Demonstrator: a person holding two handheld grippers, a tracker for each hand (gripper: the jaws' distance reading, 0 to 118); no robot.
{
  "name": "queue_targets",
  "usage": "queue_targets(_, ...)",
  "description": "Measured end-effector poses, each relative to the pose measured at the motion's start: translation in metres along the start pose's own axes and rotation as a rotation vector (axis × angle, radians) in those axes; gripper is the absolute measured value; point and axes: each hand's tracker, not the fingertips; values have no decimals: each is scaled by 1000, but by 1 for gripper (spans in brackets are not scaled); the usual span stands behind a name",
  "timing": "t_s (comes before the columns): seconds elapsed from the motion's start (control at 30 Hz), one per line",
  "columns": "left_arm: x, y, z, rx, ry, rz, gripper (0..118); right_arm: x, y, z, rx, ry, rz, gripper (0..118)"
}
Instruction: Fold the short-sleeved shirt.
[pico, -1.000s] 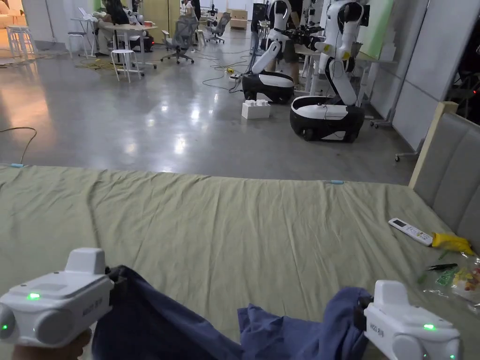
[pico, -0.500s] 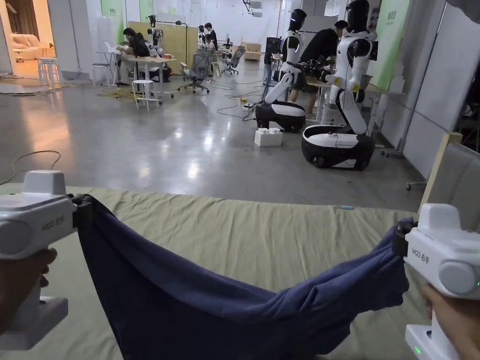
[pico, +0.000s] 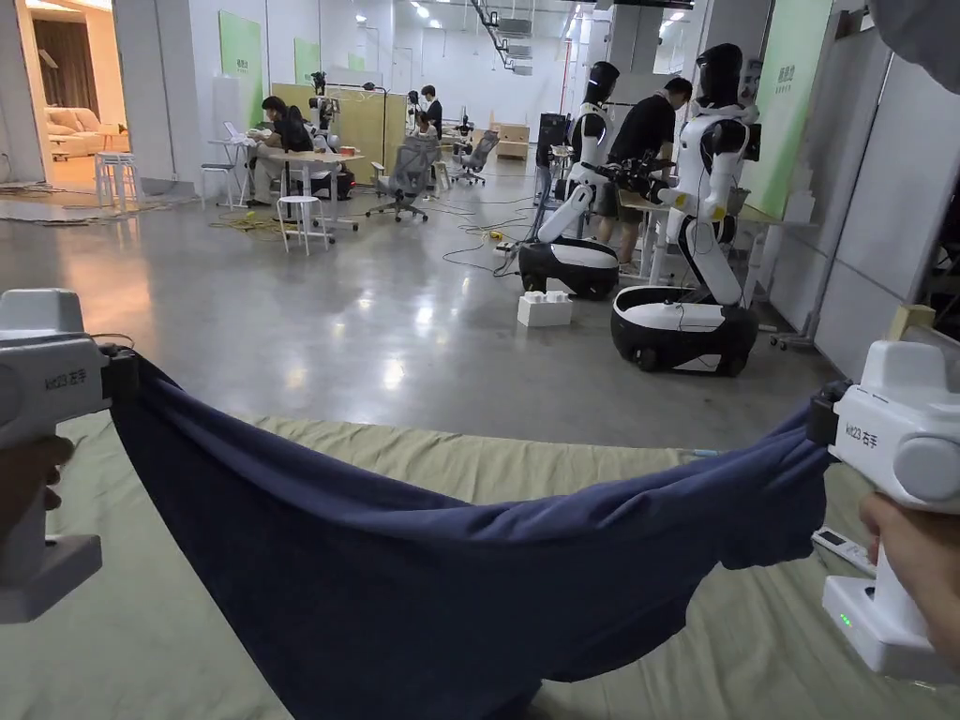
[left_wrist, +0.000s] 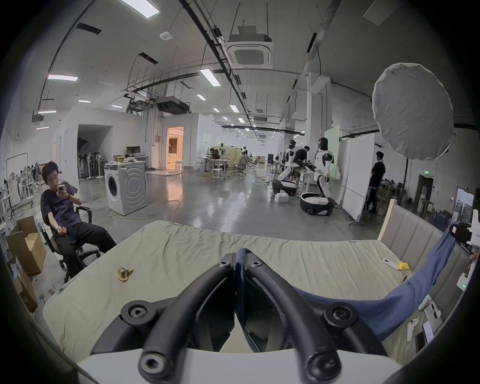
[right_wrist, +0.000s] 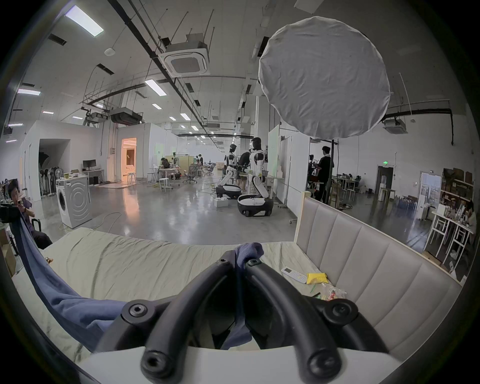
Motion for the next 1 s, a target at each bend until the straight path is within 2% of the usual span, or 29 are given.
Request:
queue_targets(0.47, 5, 39, -49, 38, 39, -40, 5, -12, 39, -54, 57, -42, 62, 5)
queue_targets(0.53, 4, 37, -53, 38, 43, -31, 5, -12, 36, -59, 44, -40, 46, 5)
queue_targets(0.63, 3, 25, -56, 32, 44, -29, 5, -11, 25, -64, 50, -55, 57, 5)
queue_targets(0.77, 1, -5, -52, 6, 36, -16, 5, -10, -4, -59, 8, -44, 25, 5)
queue_targets(1.0, -2, -85, -18, -62, 20, 0, 5, -4, -75, -33, -55, -36, 60, 5)
